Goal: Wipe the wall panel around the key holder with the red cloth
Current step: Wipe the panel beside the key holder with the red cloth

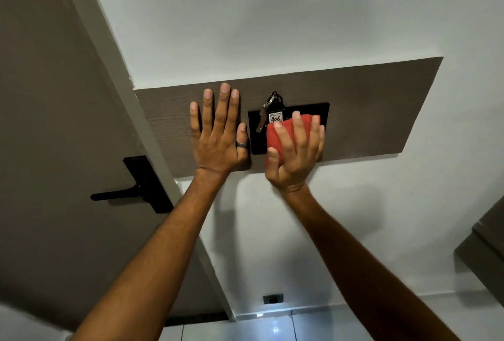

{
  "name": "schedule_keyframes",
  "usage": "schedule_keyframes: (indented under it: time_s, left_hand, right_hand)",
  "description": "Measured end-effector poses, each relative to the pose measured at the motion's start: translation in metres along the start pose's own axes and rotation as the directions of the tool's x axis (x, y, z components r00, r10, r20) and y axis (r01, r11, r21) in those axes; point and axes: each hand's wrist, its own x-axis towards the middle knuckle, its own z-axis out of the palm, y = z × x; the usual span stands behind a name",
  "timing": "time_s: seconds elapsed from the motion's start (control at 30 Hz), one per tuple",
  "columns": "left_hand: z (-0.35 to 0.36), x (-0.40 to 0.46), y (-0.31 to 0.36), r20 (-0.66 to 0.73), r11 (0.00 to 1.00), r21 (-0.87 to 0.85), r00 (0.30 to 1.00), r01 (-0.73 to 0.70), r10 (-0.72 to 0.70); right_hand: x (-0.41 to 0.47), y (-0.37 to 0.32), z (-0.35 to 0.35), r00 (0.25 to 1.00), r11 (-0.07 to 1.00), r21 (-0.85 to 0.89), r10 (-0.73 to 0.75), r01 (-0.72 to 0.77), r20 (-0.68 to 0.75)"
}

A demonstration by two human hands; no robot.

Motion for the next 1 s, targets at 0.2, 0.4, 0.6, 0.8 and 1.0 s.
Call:
schedule_keyframes:
  time_s: [0.2, 0.4, 0.6, 0.8, 1.0]
  left_hand:
    - [0.001, -0.003, 0.0, -0.009, 1.0, -0.008, 1.0, 0.0, 0.0]
    - [0.003, -0.006, -0.001, -0.019, 1.0, -0.012, 1.0, 0.001, -0.001]
    - [0.003, -0.002, 0.0, -0.002, 0.999, -0.022, 1.0, 0.024, -0.024]
    - [0.002, 0.002, 0.002, -0.013, 1.0, -0.015, 1.0, 0.01, -0.01]
    - [0.003, -0.003, 0.001, -0.009, 0.999, -0.045, 1.0, 0.022, -0.022]
  right_hand:
    - [-0.002, 0.007, -0.002, 0.986, 0.986, 0.032, -0.165, 0.164, 0.034]
    - [-0.002, 0.015, -0.003, 0.98, 0.982, -0.01, -0.188, 0.189, 0.059]
    - [-0.002, 0.004, -0.001, 0.957, 0.959, -0.011, -0.282, 0.284, 0.061]
    - [0.014, 0.01, -0.006, 0.93, 0.931, -0.014, 0.365, -0.365, -0.037]
    - [0.041, 0.066, -0.022, 0.97, 0.98, -0.03, -0.192, 0.198, 0.148]
